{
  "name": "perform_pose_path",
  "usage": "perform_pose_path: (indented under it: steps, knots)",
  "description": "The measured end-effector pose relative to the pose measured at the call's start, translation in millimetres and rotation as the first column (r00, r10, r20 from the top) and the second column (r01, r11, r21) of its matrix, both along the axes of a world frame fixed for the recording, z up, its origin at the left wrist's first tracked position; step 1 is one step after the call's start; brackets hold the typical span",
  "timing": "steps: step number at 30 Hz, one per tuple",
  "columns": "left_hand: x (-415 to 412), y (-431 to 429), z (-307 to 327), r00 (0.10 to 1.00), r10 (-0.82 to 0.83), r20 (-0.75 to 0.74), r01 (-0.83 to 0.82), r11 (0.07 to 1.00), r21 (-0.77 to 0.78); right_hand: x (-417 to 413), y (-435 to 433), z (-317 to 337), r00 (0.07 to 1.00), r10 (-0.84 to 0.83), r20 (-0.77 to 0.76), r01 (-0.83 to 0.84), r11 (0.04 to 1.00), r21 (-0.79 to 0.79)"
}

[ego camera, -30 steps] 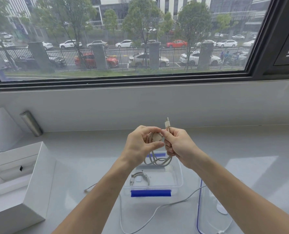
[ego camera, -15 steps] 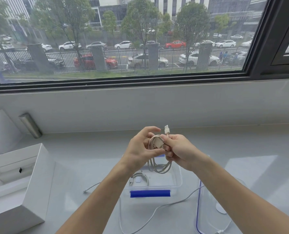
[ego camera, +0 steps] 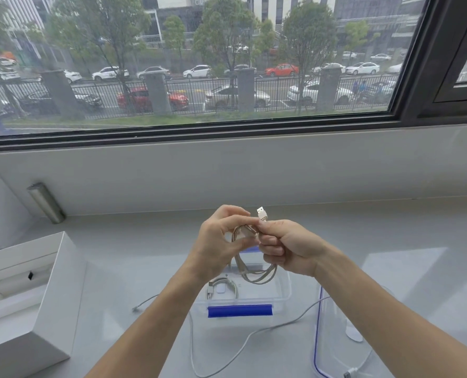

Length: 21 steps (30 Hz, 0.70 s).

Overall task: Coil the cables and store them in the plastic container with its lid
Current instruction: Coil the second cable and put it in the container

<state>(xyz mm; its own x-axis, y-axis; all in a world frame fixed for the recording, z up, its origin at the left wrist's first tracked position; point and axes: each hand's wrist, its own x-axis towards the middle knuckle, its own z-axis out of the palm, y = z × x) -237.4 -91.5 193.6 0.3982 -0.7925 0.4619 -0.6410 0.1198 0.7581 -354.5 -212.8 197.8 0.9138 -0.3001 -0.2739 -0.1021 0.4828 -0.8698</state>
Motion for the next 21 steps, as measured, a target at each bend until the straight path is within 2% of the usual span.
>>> perform_pose_path:
  steps: [2,4,8,13,16,18,20,21]
  knots:
    - [1.9,0.6,0.5,0.99,0.055,0.13,-0.053,0.998,-0.022,-0.3,0.1,-0.2,0.999,-0.03,-0.023,0.029,0.998,-0.058]
    - [3.6,-0.6,4.5,0.99,0.052,0.133,-0.05,0.999,-0.019,-0.4,-0.1,-0.7,0.998,-0.059,-0.03,0.055,0.992,-0.11]
    - [5.9,-2.3,15.7,0.984,-0.023,-0.174,0.02,1.0,-0.023,-0.3,-0.5,2.4,0.997,-0.082,-0.013,0.077,0.973,-0.218]
    - [0.6,-0.7,24.7,0.965,-0.079,-0.249,0.039,0.986,-0.163,-1.2,4.8,-1.4,0.99,-0.136,-0.034,0.114,0.924,-0.365]
    - [3.7,-2.9,34.6,0.962,-0.069,-0.264,0.014,0.979,-0.202,-2.3,4.8,-7.2,0.987,-0.157,-0.021,0.142,0.936,-0.321]
    - [10.6,-4.1,37.1,0.93,0.026,-0.366,-0.102,0.977,-0.189,-5.2,2.5,-7.2,0.991,-0.132,0.005,0.129,0.958,-0.256]
    - [16.8,-3.8,33.7,0.85,0.133,-0.51,-0.199,0.977,-0.076,-8.8,-0.3,-6.0,0.993,-0.1,0.056,0.109,0.974,-0.197]
    - [18.8,-3.9,29.6,0.798,0.158,-0.582,-0.192,0.981,0.003,-10.4,-1.3,-5.6,0.994,-0.08,0.076,0.093,0.978,-0.187]
